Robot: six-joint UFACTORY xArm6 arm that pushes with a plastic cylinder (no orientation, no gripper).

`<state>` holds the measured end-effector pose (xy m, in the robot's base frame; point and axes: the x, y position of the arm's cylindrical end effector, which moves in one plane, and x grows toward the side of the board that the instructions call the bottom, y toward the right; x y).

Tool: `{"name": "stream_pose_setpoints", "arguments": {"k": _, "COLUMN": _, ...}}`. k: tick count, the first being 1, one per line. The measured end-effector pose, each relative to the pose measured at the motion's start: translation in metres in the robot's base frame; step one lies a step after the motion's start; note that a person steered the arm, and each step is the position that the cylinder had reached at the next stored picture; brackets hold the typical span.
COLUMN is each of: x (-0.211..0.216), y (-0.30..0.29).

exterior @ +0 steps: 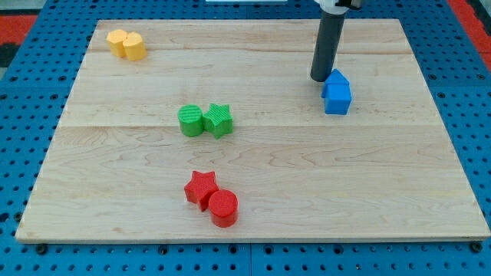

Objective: Push the green circle and green star down a bit

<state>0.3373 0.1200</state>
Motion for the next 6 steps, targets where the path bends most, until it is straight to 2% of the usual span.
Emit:
{"name": "stream_pose_setpoints", "arguments": {"k": 1, "x": -0.014, "y": 0.0}}
{"name": "stream_pose_setpoints", "arguments": {"k": 2, "x": -0.036, "y": -0.028}}
{"name": "stream_pose_setpoints", "arguments": {"k": 3, "x": 0.0, "y": -0.131}}
{"name": "stream_pose_setpoints", "arguments": {"k": 4, "x": 0.053, "y": -0.208}}
{"name": "stream_pose_setpoints", "arguments": {"k": 5, "x": 0.078, "y": -0.206}}
{"name": "stream_pose_setpoints", "arguments": {"k": 6, "x": 0.085, "y": -0.184}}
